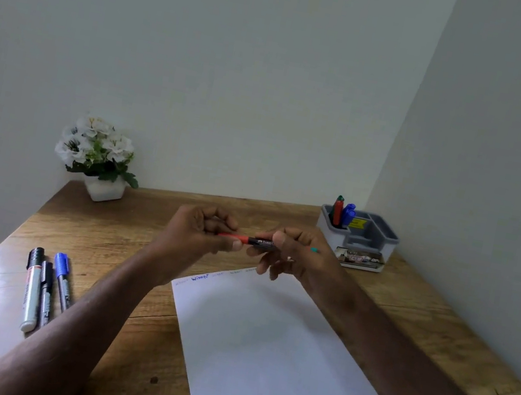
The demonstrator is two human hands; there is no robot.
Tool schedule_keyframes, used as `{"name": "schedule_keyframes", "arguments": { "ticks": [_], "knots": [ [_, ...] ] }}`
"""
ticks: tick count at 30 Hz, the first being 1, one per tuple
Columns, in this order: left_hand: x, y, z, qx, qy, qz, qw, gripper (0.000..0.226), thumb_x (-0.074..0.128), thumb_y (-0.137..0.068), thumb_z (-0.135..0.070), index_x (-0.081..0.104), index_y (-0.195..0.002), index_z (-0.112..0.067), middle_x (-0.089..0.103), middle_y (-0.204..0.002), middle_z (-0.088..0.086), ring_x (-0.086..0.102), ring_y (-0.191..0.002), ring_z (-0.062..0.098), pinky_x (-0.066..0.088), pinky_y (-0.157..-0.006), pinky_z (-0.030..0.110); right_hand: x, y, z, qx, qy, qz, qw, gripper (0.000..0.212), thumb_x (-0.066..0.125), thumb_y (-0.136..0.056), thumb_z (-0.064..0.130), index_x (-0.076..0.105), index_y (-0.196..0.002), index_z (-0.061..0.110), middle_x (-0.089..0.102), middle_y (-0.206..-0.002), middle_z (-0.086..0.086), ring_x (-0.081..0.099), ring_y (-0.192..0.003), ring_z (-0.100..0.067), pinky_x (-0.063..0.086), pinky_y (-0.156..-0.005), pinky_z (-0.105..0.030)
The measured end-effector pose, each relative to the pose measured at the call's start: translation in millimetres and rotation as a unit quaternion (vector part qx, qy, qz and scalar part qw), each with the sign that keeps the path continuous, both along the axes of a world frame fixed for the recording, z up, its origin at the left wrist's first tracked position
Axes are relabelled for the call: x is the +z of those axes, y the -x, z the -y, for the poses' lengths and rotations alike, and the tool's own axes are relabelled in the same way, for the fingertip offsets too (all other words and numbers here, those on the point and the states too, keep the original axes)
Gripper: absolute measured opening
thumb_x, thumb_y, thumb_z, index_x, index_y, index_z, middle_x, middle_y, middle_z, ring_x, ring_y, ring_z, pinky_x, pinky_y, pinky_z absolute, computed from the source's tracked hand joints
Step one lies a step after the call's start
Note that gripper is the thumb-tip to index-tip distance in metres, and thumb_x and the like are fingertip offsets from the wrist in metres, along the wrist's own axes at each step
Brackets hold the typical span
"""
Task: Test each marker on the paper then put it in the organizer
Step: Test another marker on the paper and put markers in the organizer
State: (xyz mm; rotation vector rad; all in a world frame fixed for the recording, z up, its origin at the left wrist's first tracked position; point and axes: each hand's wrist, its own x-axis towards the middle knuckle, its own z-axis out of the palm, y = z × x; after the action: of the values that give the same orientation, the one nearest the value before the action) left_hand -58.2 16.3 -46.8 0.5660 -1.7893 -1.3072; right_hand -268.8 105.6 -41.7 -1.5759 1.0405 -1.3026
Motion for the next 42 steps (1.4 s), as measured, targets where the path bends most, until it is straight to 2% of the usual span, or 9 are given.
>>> {"name": "schedule_keyframes", "arguments": {
  "ticks": [6, 10, 13, 16, 20, 23, 28, 35, 42],
  "knots": [
    [19.2, 29.9, -4.0, 0.024, 0.005, 0.042, 0.999, 0.03, 0.086, -0.069, 0.0, 0.064, -0.088, -0.007, 0.072, -0.072, 0.01, 0.061, -0.061, 0.012, 0.044, -0.055, 0.024, 26.6, 41.8, -24.3, -0.028, -0.076, -0.073, 0.994, 0.039, 0.063, -0.094, 0.034, 0.074, -0.114, 0.002, 0.076, -0.111, -0.01, 0.069, -0.097, -0.023, 0.053, -0.072, -0.029],
    [41.1, 57.6, -3.5, 0.037, 0.071, 0.125, 0.989, 0.034, 0.088, -0.068, 0.0, 0.065, -0.09, -0.01, 0.074, -0.078, 0.014, 0.07, -0.068, 0.017, 0.05, -0.064, 0.026, 37.7, 51.7, -30.8, -0.187, -0.035, -0.245, 0.951, 0.014, 0.077, -0.088, 0.02, 0.081, -0.101, 0.017, 0.074, -0.081, 0.015, 0.063, -0.076, 0.007, 0.044, -0.064, -0.009],
    [53.0, 88.4, -9.0, 0.025, 0.122, 0.162, 0.979, 0.038, 0.09, -0.066, -0.004, 0.064, -0.092, -0.013, 0.076, -0.077, 0.01, 0.075, -0.076, 0.026, 0.057, -0.073, 0.038, 37.7, 56.5, -30.3, -0.254, 0.022, -0.301, 0.919, 0.019, 0.081, -0.083, 0.016, 0.078, -0.101, 0.021, 0.07, -0.085, 0.014, 0.061, -0.076, -0.001, 0.044, -0.065, -0.013],
    [63.8, 117.7, -20.5, 0.025, 0.163, 0.166, 0.972, 0.038, 0.09, -0.068, -0.008, 0.064, -0.094, -0.014, 0.076, -0.076, 0.007, 0.074, -0.071, 0.018, 0.058, -0.068, 0.03, 39.9, 70.4, -34.9, -0.273, 0.035, -0.32, 0.907, 0.021, 0.078, -0.087, 0.023, 0.076, -0.107, 0.023, 0.07, -0.09, 0.011, 0.064, -0.082, -0.003, 0.047, -0.071, -0.019],
    [68.8, 144.1, -25.4, 0.043, 0.186, 0.155, 0.969, 0.033, 0.088, -0.072, -0.02, 0.064, -0.095, -0.016, 0.076, -0.077, 0.003, 0.073, -0.072, 0.016, 0.057, -0.068, 0.03, 48.8, 104.0, -41.0, -0.355, 0.06, -0.279, 0.89, 0.009, 0.076, -0.088, 0.02, 0.076, -0.096, 0.02, 0.071, -0.082, 0.009, 0.065, -0.073, -0.001, 0.048, -0.065, -0.017],
    [68.1, 159.9, -17.3, 0.074, 0.272, 0.215, 0.935, 0.017, 0.081, -0.08, -0.022, 0.068, -0.083, -0.011, 0.07, -0.072, 0.001, 0.062, -0.065, 0.011, 0.048, -0.061, 0.028, 59.3, 132.6, -38.7, -0.435, 0.076, -0.223, 0.869, 0.01, 0.077, -0.087, 0.015, 0.071, -0.094, 0.02, 0.07, -0.084, 0.008, 0.065, -0.075, 0.001, 0.048, -0.065, -0.011],
    [65.9, 181.6, -7.4, 0.039, 0.317, 0.28, 0.905, 0.027, 0.074, -0.087, -0.022, 0.059, -0.066, -0.016, 0.056, -0.062, -0.003, 0.046, -0.056, 0.007, 0.036, -0.057, 0.023, 67.9, 167.2, -23.2, -0.495, 0.099, -0.191, 0.842, 0.012, 0.078, -0.085, 0.016, 0.07, -0.093, 0.013, 0.074, -0.087, -0.001, 0.071, -0.078, -0.013, 0.055, -0.075, -0.023],
    [57.9, 195.1, 0.9, 0.029, 0.333, 0.289, 0.897, 0.023, 0.076, -0.086, -0.021, 0.063, -0.071, -0.009, 0.054, -0.061, -0.003, 0.046, -0.055, 0.006, 0.034, -0.054, 0.018, 53.6, 191.3, -13.3, -0.5, 0.041, -0.21, 0.839, 0.011, 0.08, -0.081, 0.016, 0.071, -0.087, 0.012, 0.069, -0.077, 0.002, 0.063, -0.071, -0.005, 0.045, -0.065, -0.015],
    [60.5, 194.5, -1.1, 0.033, 0.332, 0.284, 0.899, 0.022, 0.075, -0.085, -0.017, 0.066, -0.071, -0.004, 0.055, -0.059, -0.003, 0.046, -0.053, 0.006, 0.035, -0.054, 0.021, 27.5, 189.3, -17.6, -0.446, -0.037, -0.249, 0.859, 0.012, 0.082, -0.079, 0.014, 0.075, -0.085, 0.007, 0.071, -0.083, -0.003, 0.061, -0.074, -0.008, 0.041, -0.06, -0.016]
  ]
}}
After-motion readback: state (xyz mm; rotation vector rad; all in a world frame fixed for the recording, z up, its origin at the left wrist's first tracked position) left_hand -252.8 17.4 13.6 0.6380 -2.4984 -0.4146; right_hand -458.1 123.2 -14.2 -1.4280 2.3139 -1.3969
